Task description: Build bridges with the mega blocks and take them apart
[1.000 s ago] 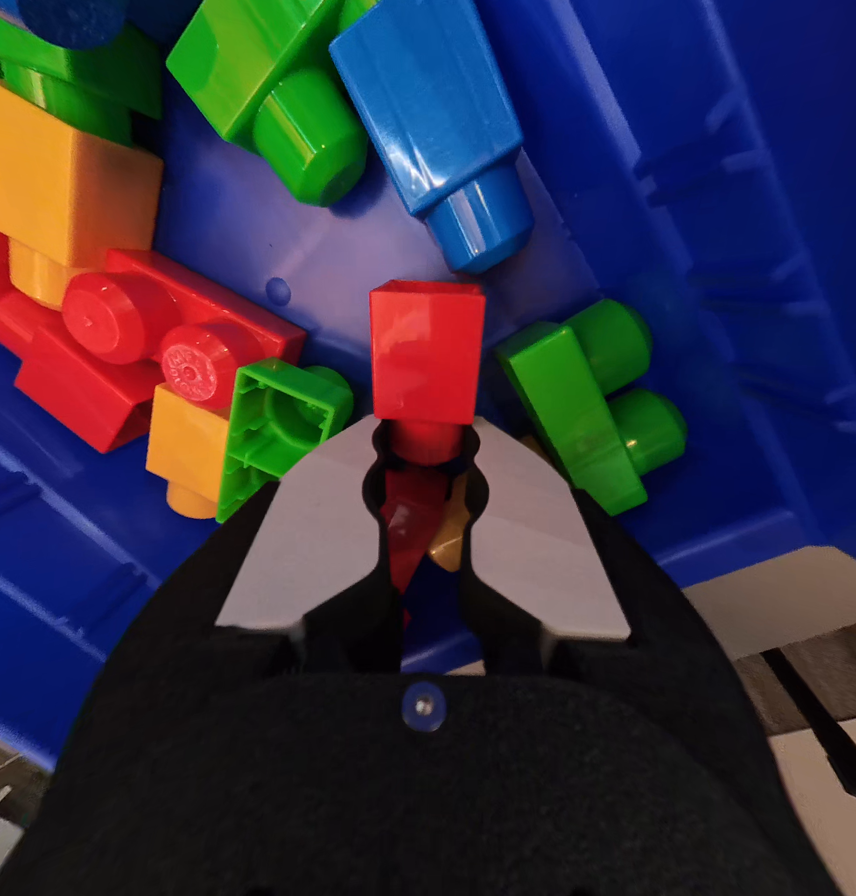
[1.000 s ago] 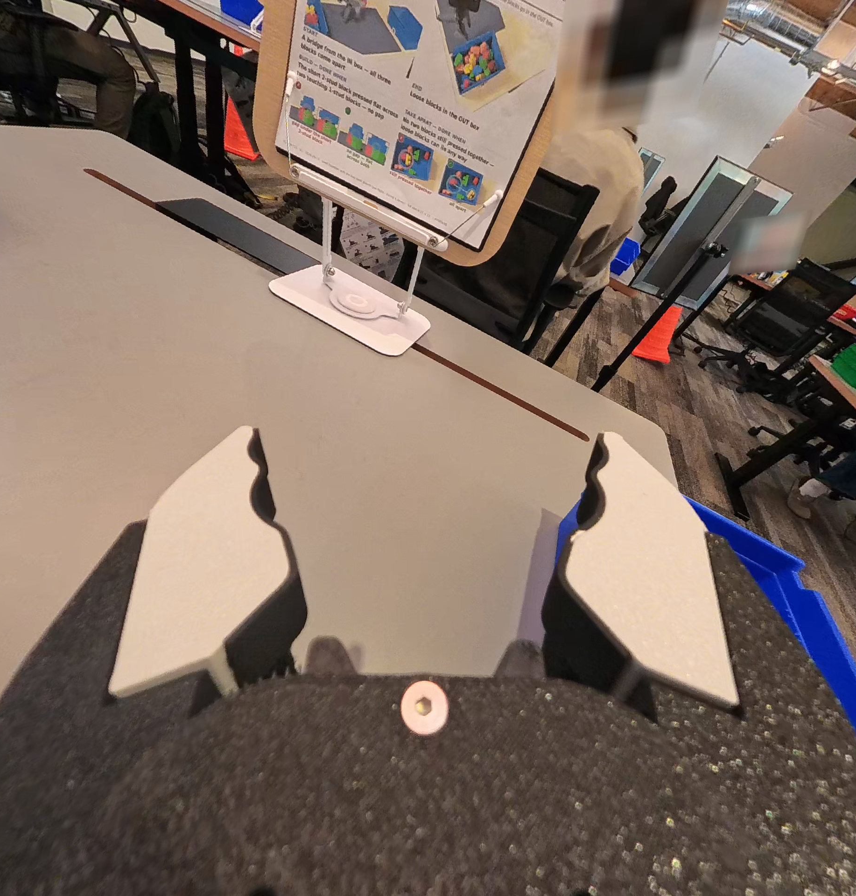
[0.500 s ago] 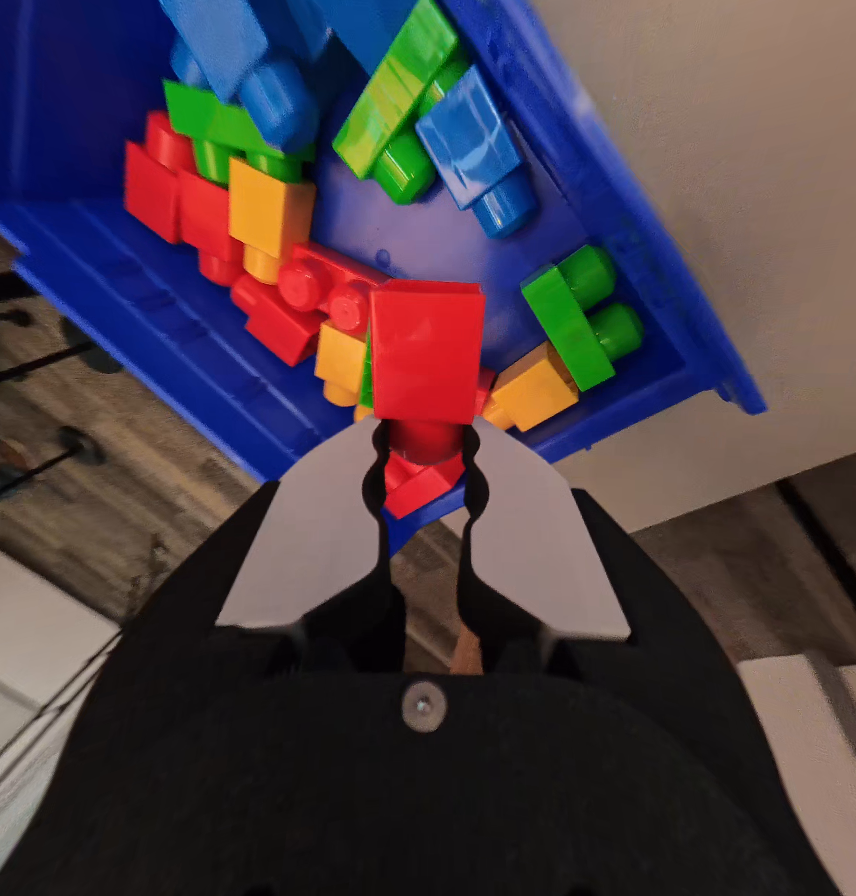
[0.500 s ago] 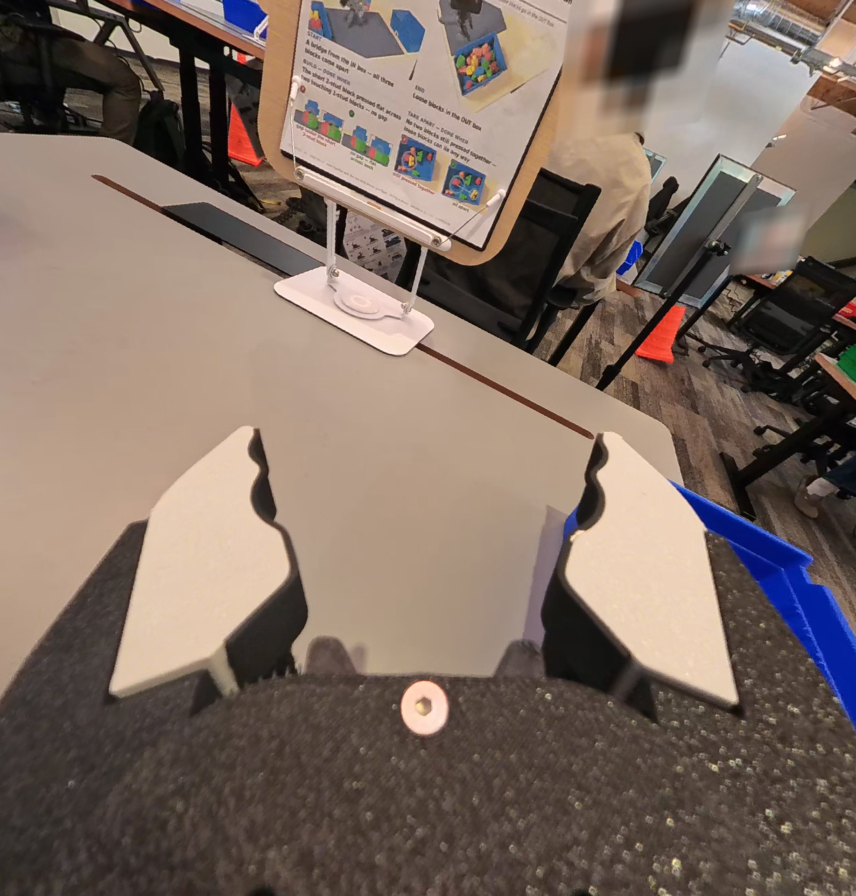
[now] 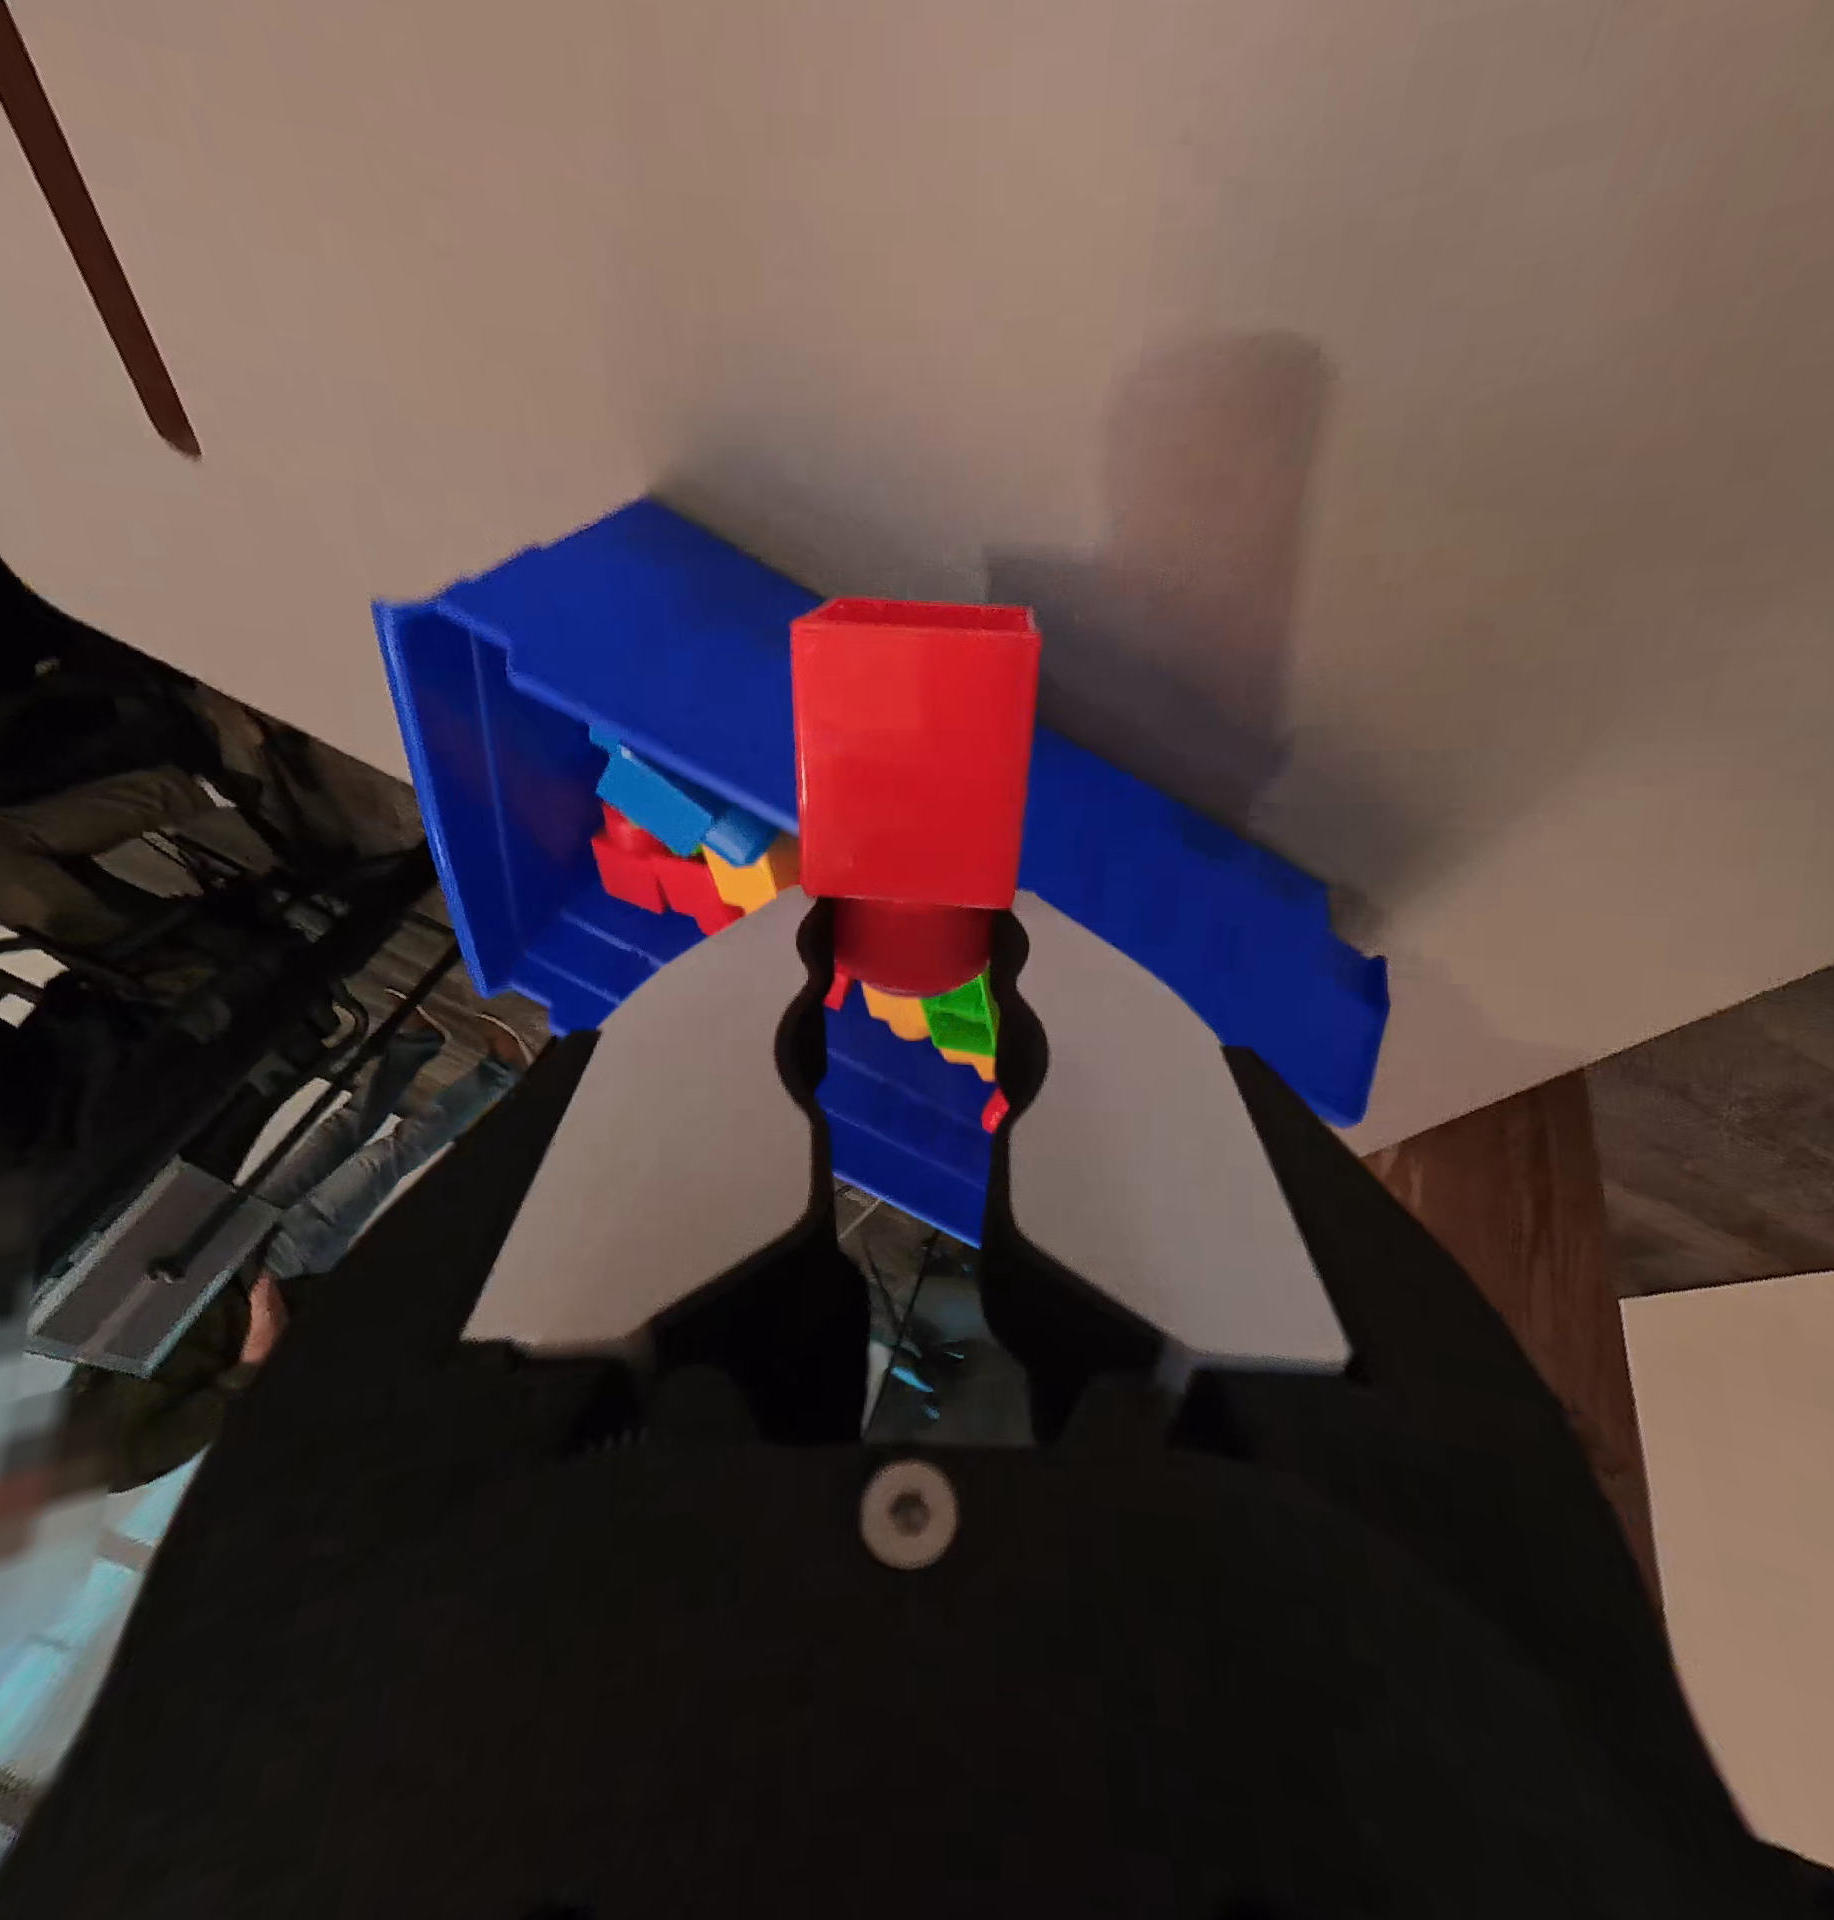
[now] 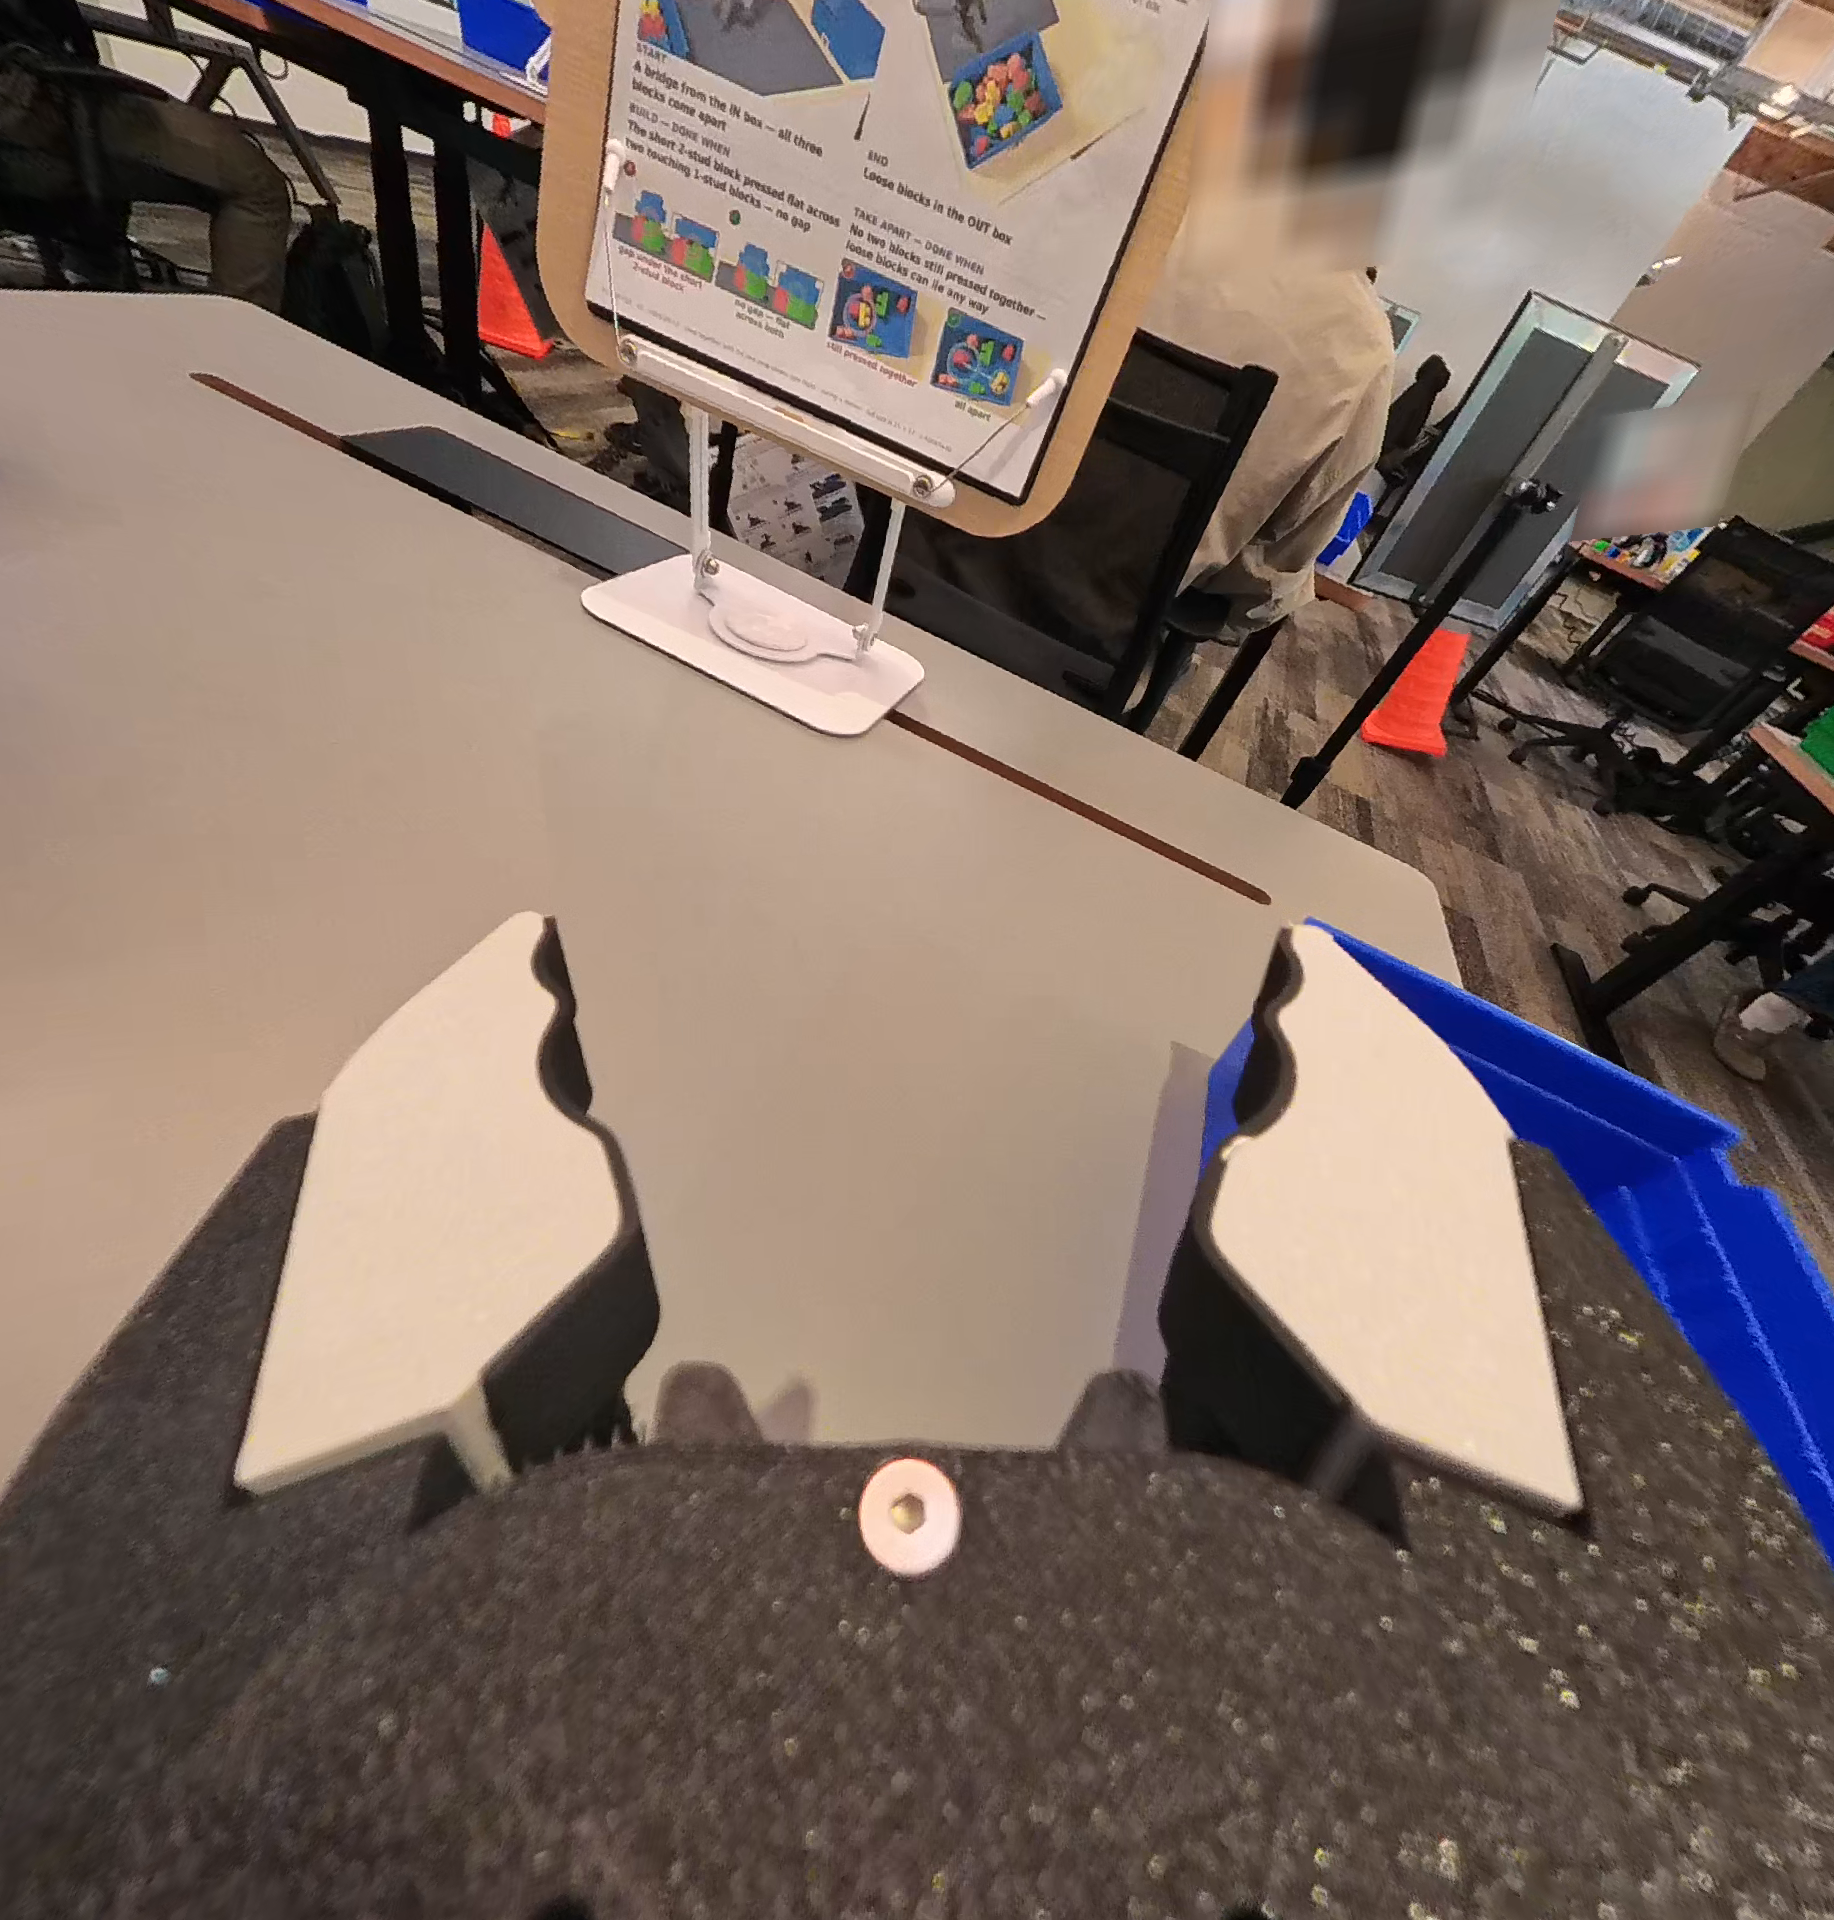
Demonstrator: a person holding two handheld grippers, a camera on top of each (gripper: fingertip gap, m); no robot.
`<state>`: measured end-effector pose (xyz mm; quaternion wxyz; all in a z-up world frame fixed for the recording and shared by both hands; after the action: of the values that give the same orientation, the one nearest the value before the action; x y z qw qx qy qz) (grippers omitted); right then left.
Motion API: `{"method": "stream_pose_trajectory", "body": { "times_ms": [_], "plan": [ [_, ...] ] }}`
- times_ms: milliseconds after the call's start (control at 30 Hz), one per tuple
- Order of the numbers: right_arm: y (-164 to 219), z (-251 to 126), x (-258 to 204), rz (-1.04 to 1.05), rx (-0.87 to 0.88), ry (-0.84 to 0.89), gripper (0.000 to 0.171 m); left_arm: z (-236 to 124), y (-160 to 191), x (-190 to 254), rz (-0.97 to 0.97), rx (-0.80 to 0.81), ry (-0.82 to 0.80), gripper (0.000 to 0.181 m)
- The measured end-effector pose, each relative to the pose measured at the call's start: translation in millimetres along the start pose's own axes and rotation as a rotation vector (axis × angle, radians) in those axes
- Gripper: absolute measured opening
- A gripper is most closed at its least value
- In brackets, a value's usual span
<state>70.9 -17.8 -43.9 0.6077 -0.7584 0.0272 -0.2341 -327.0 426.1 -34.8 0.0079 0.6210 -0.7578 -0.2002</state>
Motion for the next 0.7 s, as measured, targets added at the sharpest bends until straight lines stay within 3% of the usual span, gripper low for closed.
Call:
{"method": "stream_pose_trajectory", "body": {
  "times_ms": [533,700],
  "plan": [
    [13.5,-11.7,9.2,0.017,-0.019,0.028,0.122,15.8,-107.9,9.3,0.280,-0.464,-0.086,0.029],
    [16.9,-14.2,12.2,0.024,-0.023,0.033,0.122,21.3,-139.0,15.3,0.351,-0.527,-0.099,0.029]
  ]
}}
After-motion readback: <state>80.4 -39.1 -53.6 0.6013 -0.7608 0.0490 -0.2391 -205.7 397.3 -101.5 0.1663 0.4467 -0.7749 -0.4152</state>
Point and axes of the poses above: each gripper's, where its closed fingertips meet, z out along the fingers, y out of its underside, x = y × z across the jaws, the point moved 9 cm from there along -z, back along the fingers, and after that the axes turned 7 degrees about y, right-handed, at the moved point
